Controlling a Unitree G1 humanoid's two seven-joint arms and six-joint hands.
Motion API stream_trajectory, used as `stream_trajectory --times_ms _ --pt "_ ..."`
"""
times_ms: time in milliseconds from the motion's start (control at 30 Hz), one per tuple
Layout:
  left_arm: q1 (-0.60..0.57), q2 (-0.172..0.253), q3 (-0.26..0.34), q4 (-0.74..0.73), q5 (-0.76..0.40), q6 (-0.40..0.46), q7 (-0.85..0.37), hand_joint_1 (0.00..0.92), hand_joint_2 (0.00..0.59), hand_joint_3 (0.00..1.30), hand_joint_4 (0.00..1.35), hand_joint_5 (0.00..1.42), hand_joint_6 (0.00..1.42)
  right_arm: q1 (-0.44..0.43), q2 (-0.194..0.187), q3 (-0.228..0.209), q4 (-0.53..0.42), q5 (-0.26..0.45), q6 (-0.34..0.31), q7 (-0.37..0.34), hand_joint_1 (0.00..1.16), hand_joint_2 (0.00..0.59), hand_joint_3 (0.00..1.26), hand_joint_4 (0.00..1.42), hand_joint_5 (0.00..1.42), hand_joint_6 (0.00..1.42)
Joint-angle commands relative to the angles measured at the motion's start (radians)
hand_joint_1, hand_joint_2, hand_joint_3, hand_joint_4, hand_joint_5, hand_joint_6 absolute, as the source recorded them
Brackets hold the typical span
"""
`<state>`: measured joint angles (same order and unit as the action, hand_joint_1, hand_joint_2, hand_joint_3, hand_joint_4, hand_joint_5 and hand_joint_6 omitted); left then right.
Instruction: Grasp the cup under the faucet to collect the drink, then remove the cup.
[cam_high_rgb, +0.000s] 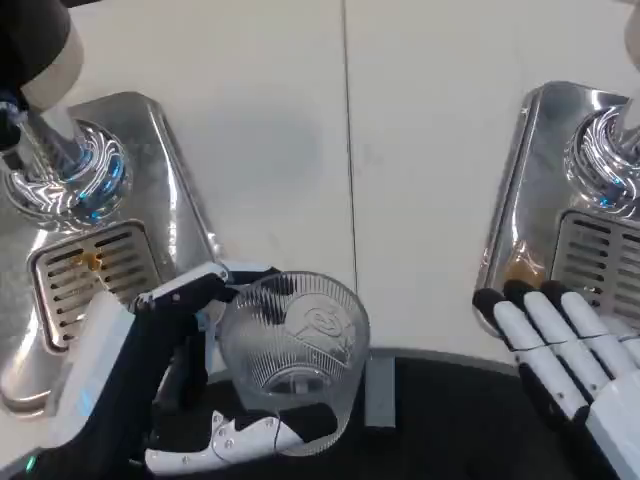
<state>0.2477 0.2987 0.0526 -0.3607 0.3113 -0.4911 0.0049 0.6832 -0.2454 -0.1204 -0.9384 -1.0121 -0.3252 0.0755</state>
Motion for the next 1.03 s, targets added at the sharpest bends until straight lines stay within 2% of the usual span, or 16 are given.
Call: stream_trajectory --times_ms 33,167,333,533,1033 --pt "-0.004 0.006 0.003 -0.022 -0.031 -0.046 -0.017 0.635 0.0 1.13 1.01 1.36 1.42 -0.005 0.008 0.02 0.007 -0.003 -0.01 0.017 0.25 0.463 0.02 0.0 0.0 0.13" --pt "-0.009 -0.002 0.002 -0.018 -0.033 -0.041 -0.024 0.636 0.0 1.13 1.01 1.36 1.42 0.0 0.015 0.028 0.008 -0.01 -0.005 0.02 0.25 0.463 0.02 0.0 0.0 0.13" --pt "-0.015 -0.007 0.002 -0.013 -0.032 -0.039 -0.022 0.636 0.0 1.13 1.01 1.36 1.42 0.053 0.028 0.028 -0.007 -0.011 -0.017 0.011 0.25 0.463 0.03 0.0 0.0 0.13" --pt "-0.011 -0.01 -0.001 -0.019 -0.031 -0.037 -0.023 0.636 0.0 1.13 1.01 1.36 1.42 0.076 0.044 0.023 -0.044 -0.001 -0.013 0.031 0.25 0.463 0.03 0.0 0.0 0.13" --pt "0.006 -0.016 0.007 -0.03 -0.029 -0.031 -0.017 0.638 0.0 1.13 1.01 1.36 1.42 0.047 0.064 0.03 -0.044 -0.007 0.0 0.07 0.25 0.466 0.03 0.0 0.0 0.14"
